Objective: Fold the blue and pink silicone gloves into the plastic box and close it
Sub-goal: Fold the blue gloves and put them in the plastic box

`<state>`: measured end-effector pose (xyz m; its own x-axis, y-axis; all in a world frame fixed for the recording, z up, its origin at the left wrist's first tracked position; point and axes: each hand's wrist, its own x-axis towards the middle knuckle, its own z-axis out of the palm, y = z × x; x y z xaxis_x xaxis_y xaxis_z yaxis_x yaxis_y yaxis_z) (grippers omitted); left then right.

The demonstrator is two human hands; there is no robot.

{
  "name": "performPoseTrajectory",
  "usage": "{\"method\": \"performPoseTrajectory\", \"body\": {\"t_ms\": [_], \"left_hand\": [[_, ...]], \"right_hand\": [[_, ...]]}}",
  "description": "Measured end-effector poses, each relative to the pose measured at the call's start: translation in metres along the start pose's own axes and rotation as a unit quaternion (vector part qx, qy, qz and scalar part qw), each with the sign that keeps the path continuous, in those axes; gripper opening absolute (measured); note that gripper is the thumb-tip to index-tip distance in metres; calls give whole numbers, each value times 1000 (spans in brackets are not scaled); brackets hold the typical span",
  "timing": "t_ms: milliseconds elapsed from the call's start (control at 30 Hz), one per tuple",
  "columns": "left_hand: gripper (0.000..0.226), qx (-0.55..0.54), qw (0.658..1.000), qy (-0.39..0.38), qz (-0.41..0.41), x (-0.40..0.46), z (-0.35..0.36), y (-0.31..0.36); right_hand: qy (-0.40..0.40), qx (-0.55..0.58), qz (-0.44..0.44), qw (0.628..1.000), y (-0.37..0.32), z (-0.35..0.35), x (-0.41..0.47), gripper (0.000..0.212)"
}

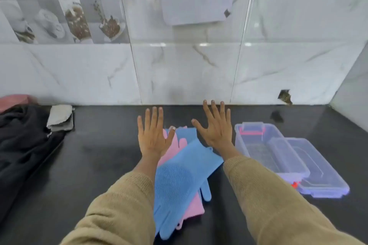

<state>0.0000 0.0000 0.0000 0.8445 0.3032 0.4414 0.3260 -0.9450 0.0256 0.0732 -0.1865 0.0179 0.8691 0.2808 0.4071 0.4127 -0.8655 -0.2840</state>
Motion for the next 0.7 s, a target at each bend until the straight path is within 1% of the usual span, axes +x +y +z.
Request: {"method": "performPoseTrajectory", "body": {"t_ms": [33,133,233,300,367,433,467,533,600,633,700], "left_hand": [[77,12,1000,-25,-11,-8,3,0],[76,14,998,-56,-21,-32,21,-3],[75,-12,996,-77,-37,-36,27,-3],[74,-22,995,-99,-22,-34,29,-3],[73,-73,989,-122,-32,-38,33,-3],[73,-140,979,-123,-86,-42,35,-2],[74,-155,973,-116,-123,-43,36,-1],[77,-122,965,-108,-208,-46,35,3],[77,-91,944,-131,-287,-48,32,8],[76,-91,934,-145,-313,-49,32,9],[74,-89,927,-163,-327,-50,35,9]], "right_hand": [[-25,-6,9,1000,1,5,-9,78],[-80,-25,29,996,10,30,-37,78],[-130,-10,48,990,13,52,-59,78],[-155,-4,61,986,13,62,-66,77],[-172,-9,72,982,13,69,-70,76],[-170,-9,76,982,15,72,-70,76],[-158,-9,77,984,16,73,-69,76],[-122,-13,77,990,17,74,-70,75],[-90,-24,76,993,16,75,-71,73],[-81,-24,79,993,15,75,-71,73],[-69,-11,90,993,14,75,-71,72]]}}
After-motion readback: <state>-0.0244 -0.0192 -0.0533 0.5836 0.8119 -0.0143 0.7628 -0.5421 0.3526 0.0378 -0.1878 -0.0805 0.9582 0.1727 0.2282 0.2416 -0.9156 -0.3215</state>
